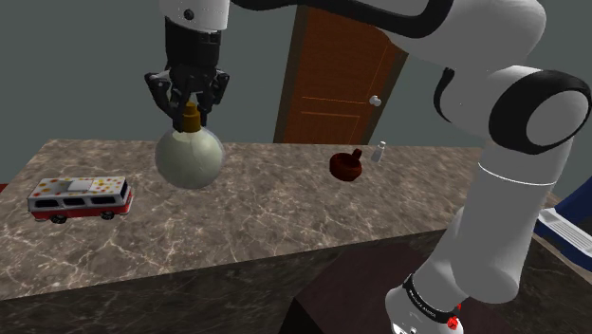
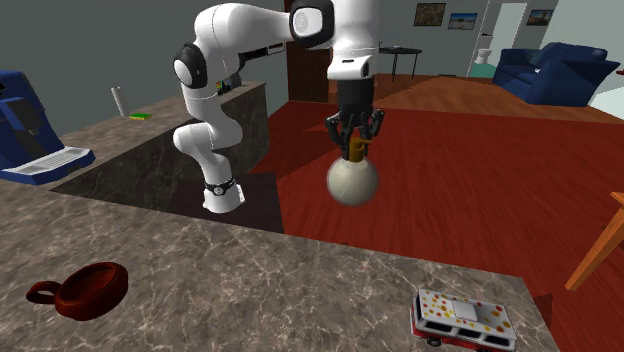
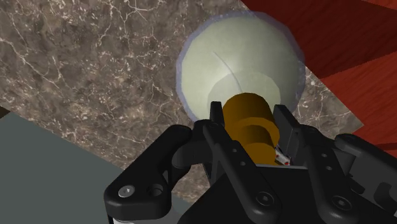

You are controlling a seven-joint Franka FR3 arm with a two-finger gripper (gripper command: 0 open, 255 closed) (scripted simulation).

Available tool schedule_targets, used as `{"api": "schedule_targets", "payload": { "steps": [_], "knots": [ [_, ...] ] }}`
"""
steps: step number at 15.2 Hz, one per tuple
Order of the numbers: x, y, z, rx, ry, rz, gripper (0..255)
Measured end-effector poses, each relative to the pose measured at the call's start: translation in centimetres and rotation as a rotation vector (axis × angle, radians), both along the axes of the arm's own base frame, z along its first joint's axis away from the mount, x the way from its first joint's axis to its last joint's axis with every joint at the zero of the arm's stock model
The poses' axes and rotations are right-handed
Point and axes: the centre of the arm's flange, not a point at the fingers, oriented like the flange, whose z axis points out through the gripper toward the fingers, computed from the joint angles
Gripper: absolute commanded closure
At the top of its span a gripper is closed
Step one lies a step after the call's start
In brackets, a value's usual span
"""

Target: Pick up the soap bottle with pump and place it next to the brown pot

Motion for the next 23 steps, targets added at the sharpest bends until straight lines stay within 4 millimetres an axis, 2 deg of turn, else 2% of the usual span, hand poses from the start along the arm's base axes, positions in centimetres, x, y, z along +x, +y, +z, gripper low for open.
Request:
{"api": "schedule_targets", "payload": {
  "steps": [23],
  "knots": [
    [-9.7, -28.8, 0.1, -0.001, 0.0, -0.003, 255]
  ]
}}
